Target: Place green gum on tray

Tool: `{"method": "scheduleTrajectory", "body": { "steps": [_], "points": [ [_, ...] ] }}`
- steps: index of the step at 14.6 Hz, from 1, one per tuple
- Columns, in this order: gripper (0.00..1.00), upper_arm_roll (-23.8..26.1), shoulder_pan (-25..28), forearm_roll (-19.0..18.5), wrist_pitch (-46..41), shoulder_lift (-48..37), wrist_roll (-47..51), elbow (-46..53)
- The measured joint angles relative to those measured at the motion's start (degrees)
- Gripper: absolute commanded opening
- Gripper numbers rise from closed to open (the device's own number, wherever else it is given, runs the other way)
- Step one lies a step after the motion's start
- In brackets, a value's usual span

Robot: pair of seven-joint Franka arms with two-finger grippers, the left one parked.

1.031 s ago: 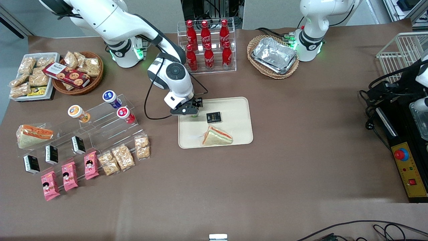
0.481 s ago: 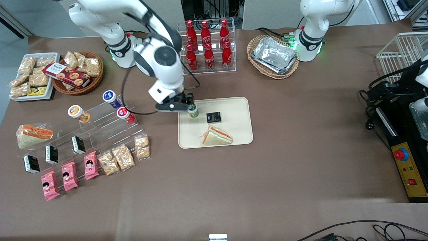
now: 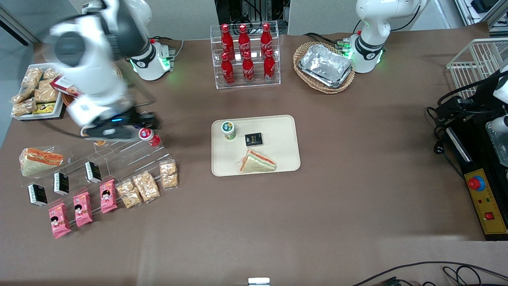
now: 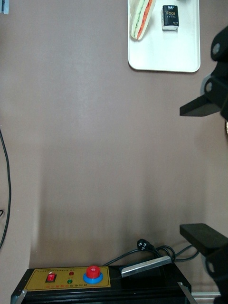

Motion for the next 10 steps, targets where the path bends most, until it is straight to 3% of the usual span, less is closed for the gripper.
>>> {"method": "scheduleTrajectory", "body": {
  "steps": [4,10],
  "points": [
    [1.0,-13.14,-0.58,3.77,-1.66,0.73,-11.23,5.92],
    [1.0,-21.88,-0.68,4.15,-5.06,3.8,-18.33,12.28]
  ]
}}
